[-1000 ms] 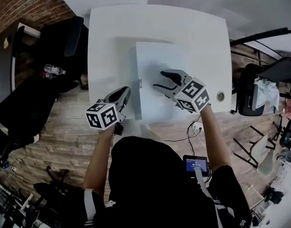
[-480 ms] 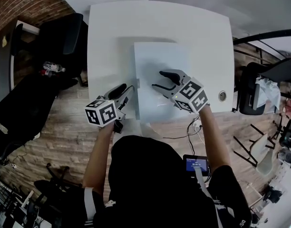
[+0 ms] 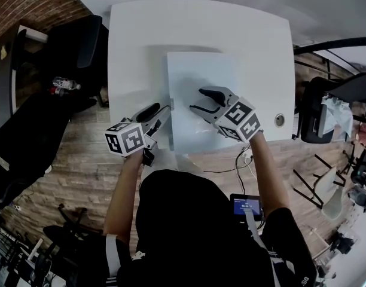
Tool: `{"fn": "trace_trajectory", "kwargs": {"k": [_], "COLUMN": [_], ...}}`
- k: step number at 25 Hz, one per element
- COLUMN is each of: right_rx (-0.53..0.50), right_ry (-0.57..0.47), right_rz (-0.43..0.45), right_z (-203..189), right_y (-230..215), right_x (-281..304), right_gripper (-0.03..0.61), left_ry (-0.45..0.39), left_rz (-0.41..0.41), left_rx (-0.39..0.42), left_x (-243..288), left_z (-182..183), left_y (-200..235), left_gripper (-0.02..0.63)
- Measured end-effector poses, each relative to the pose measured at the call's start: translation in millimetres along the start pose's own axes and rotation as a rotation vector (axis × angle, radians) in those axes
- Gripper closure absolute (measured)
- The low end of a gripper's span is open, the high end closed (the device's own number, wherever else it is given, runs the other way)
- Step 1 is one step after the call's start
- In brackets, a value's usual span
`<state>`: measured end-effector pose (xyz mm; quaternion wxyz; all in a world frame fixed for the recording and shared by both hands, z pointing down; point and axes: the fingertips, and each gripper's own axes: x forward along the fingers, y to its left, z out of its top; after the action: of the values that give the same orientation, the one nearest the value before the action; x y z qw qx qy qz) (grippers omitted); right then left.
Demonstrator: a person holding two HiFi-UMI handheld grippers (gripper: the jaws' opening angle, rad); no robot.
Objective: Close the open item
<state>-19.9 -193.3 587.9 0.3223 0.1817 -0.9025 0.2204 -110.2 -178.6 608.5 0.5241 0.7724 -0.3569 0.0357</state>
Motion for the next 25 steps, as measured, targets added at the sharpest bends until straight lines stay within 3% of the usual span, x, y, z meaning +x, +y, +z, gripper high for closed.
{"fn": "trace_trajectory", "kwargs": {"k": [6, 25], "right_rx": [-0.005, 0.009], "right_ry": [0.015, 0.027], "right_rz": [0.009, 0.016], "right_z": [-5, -8], "right_y": [0, 1], "right_x": [4, 13], "right_gripper": [0.328, 0.328], "left_ry": [-0.001, 0.087], "left_rz": [-0.037, -0.015], "left_rx": [-0.074, -0.029], "left_x": [2, 22], "left_z": [-2, -8], "left_y": [2, 1], "left_gripper": [0.408, 0.403]}}
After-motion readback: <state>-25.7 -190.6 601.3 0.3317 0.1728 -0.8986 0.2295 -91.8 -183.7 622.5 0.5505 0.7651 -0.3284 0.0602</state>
